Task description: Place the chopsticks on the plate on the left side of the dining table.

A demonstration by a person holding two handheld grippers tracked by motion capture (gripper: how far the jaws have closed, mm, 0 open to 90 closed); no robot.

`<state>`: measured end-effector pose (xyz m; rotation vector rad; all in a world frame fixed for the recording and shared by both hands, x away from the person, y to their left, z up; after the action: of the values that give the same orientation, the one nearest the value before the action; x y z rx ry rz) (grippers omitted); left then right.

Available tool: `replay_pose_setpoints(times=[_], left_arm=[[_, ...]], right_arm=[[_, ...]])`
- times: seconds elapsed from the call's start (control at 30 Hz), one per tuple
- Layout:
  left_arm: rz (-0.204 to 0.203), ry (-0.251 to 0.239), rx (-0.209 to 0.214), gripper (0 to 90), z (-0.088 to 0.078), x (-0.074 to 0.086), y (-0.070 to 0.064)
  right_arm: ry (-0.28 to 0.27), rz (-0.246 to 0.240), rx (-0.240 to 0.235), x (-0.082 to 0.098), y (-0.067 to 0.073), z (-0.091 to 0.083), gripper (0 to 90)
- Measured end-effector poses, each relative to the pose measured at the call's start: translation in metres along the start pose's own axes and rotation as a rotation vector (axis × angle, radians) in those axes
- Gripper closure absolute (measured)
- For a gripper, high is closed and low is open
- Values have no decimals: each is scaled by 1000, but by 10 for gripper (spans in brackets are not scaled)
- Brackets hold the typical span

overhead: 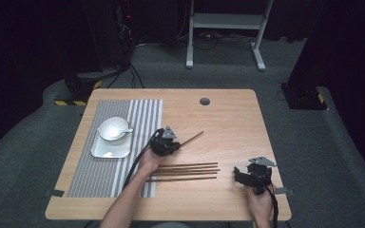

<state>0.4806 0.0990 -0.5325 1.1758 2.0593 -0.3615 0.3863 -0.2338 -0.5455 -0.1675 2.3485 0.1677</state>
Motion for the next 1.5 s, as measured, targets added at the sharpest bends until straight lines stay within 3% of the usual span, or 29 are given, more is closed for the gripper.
replay_pose_setpoints(times=[0.6, 1.5], left_arm=[[-7, -19, -2, 850, -11, -4, 3], [-18, -52, -12, 849, -44, -2, 6]], right_arm=[[0, 0, 0, 0, 0, 0, 151], [0, 0, 0, 0, 0, 0, 151]])
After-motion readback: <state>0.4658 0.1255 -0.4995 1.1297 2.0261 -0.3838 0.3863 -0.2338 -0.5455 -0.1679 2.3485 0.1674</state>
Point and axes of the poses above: each handheld gripper's, and its own axes: z roughly forward along the jaws, x roughly out of its underside, y roughly to its left, the point moved 3 cm from there along z, roughly forward along the jaws, and after that the axes turned 7 degrees about z, right-handed, at the moved point
